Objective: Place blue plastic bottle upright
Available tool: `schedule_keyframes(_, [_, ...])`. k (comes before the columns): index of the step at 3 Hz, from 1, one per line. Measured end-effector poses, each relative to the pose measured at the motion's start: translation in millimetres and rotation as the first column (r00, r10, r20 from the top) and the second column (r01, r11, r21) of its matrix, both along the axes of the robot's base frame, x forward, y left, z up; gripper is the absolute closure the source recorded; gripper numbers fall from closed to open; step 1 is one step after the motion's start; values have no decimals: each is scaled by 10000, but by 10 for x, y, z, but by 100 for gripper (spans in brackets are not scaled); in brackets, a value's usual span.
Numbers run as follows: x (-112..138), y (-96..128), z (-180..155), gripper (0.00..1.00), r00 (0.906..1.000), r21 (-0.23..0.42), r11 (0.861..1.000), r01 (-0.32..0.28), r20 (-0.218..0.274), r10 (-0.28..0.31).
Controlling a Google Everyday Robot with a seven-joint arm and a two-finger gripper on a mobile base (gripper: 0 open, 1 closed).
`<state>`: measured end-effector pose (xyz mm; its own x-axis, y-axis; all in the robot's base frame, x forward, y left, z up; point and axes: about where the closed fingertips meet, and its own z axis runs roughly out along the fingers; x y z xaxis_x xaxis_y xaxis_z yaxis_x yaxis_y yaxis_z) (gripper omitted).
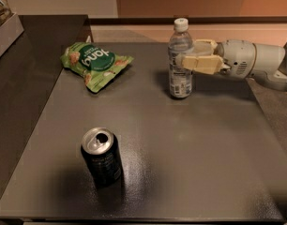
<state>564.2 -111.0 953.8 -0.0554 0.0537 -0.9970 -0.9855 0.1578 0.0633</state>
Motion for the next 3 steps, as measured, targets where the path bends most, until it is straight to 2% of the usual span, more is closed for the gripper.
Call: schedule_keyframes(3, [46,-4,-115,12,9998,311,9994,-161,-120,165])
